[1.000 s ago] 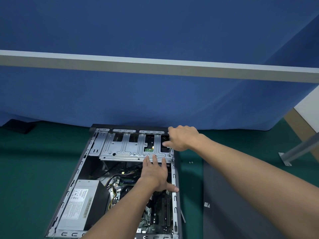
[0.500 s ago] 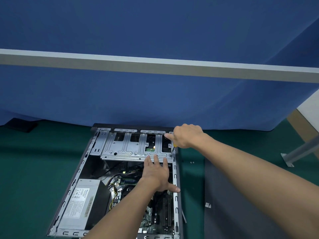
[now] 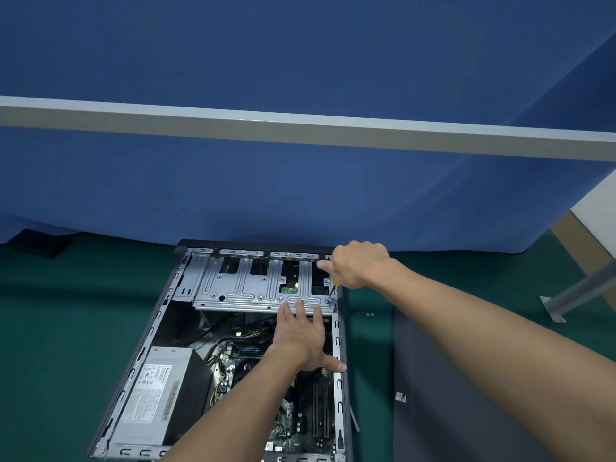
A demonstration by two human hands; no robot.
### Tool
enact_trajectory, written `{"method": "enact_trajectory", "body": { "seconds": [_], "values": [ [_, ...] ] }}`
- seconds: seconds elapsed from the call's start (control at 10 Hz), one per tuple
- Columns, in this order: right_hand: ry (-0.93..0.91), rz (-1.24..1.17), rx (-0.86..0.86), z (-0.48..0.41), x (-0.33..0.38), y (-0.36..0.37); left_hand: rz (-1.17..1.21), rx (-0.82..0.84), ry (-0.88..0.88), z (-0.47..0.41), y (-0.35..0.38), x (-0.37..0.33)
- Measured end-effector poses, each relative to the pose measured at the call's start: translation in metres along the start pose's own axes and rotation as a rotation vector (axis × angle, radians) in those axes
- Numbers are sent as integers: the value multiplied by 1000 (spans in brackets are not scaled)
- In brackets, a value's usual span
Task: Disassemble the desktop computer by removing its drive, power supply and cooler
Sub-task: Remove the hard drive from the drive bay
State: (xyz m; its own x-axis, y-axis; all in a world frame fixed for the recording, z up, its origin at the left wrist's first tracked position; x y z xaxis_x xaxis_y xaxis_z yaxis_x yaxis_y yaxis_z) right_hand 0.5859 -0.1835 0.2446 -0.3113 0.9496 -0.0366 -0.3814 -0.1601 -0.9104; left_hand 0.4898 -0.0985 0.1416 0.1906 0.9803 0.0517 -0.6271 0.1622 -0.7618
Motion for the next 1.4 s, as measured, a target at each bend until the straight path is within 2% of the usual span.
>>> {"method": "enact_trajectory", "body": {
  "seconds": [0.2, 0.3, 0.4, 0.5, 0.7, 0.8, 0.9, 1.1, 1.2, 1.3, 1.4],
  "values": [
    [-126, -95, 7, 1, 3, -4, 4, 5, -3, 1, 0, 0],
    [-99, -91, 18, 0, 2, -2, 4, 5, 0, 1, -1, -1],
    [26, -20, -11, 1, -3, 0, -4, 8, -2, 2, -1, -1],
    [-18, -27, -66, 3, 2, -4, 0, 10, 1, 2, -1, -1],
    [-78, -156, 75, 3, 3, 0, -4, 10, -2, 2, -1, -1],
    [13, -32, 21, 2, -1, -1, -7, 11, -3, 2, -1, -1],
    [-13, -51, -33, 3, 2, -3, -3, 9, 1, 2, -1, -1],
    [-104, -158, 66, 2, 2, 0, 0, 9, -3, 1, 0, -1],
    [19, -70, 17, 2, -2, 1, -10, 5, -5, 0, 0, 0],
    [1, -44, -57, 2, 1, -1, -2, 9, -2, -1, 1, 0],
    [-85, -114, -12, 4, 3, -2, -1, 9, -4, -2, 1, 0]
  ]
}}
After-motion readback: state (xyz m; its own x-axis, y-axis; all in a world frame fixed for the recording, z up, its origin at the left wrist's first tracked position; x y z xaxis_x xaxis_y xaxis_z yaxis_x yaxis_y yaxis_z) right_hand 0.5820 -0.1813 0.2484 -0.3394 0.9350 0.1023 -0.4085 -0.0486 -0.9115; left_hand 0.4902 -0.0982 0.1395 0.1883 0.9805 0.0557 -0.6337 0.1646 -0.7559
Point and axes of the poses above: each hand's wrist, its own z-axis away from the middle knuckle, its own y-axis out of the palm, x = y × z, the point moved 6 cm from there along -z, towards the middle knuckle, and after that the axes turned 2 degrees about x, right-handed, at the moved point
